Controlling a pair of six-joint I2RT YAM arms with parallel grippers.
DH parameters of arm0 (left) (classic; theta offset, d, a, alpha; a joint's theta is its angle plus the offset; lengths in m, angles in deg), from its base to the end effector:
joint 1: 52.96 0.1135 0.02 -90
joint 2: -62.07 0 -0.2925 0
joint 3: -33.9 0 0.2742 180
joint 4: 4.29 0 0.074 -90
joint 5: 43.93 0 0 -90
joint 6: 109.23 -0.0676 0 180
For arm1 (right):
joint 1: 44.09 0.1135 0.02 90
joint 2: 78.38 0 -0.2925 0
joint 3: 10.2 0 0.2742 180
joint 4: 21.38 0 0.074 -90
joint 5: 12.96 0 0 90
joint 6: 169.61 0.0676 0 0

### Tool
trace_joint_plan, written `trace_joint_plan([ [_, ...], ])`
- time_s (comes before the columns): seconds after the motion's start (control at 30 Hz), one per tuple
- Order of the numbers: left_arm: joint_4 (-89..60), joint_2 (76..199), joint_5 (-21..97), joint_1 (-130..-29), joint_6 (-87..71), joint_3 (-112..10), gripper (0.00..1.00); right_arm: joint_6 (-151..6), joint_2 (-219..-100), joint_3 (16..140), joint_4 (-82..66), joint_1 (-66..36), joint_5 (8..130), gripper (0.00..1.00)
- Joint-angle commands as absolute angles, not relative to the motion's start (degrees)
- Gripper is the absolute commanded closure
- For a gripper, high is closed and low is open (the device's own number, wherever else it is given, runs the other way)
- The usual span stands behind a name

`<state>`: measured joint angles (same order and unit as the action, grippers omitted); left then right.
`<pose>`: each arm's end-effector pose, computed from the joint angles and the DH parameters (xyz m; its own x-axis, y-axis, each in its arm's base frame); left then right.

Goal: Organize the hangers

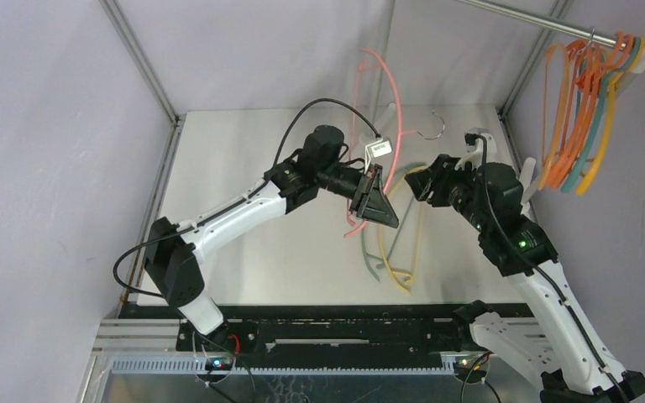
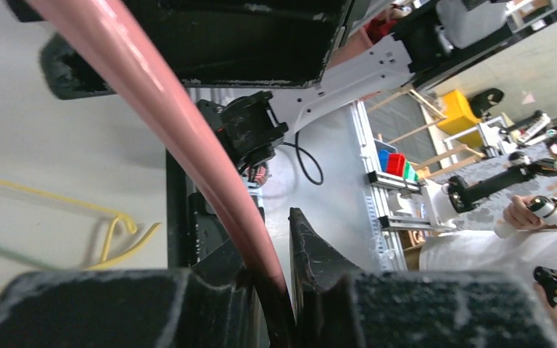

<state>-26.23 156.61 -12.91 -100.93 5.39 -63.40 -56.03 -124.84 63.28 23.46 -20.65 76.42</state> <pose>0.2381 -0.3506 0.3825 -0.5852 0.3286 -0.7413 0.7490 -0.1312 -0.6494 0.1810 0.0793 0.4068 -0.4202 0.2538 -0.8712 -0.2609 0.8858 0.3839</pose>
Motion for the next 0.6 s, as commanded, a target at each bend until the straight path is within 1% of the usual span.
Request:
trace_joint_plan([
  [0.0,-16.9,155.0,-18.7,-100.8,10.2,-62.0,1.0,-54.9,-123.5,63.4,9.9,-20.2,70.7,0.48],
  [0.13,-16.0,156.0,-18.6,-100.5,10.8,-61.7,1.0,-54.5,-121.8,63.0,7.1,-20.1,68.3,0.48],
  [0.27,-11.2,157.2,-18.8,-99.8,14.6,-61.1,1.0,-54.5,-120.9,62.9,8.4,-20.0,67.4,0.48],
  [0.57,-10.5,157.1,-18.6,-99.9,14.8,-60.0,1.0,-52.6,-123.6,62.3,3.4,-19.8,64.9,0.48],
])
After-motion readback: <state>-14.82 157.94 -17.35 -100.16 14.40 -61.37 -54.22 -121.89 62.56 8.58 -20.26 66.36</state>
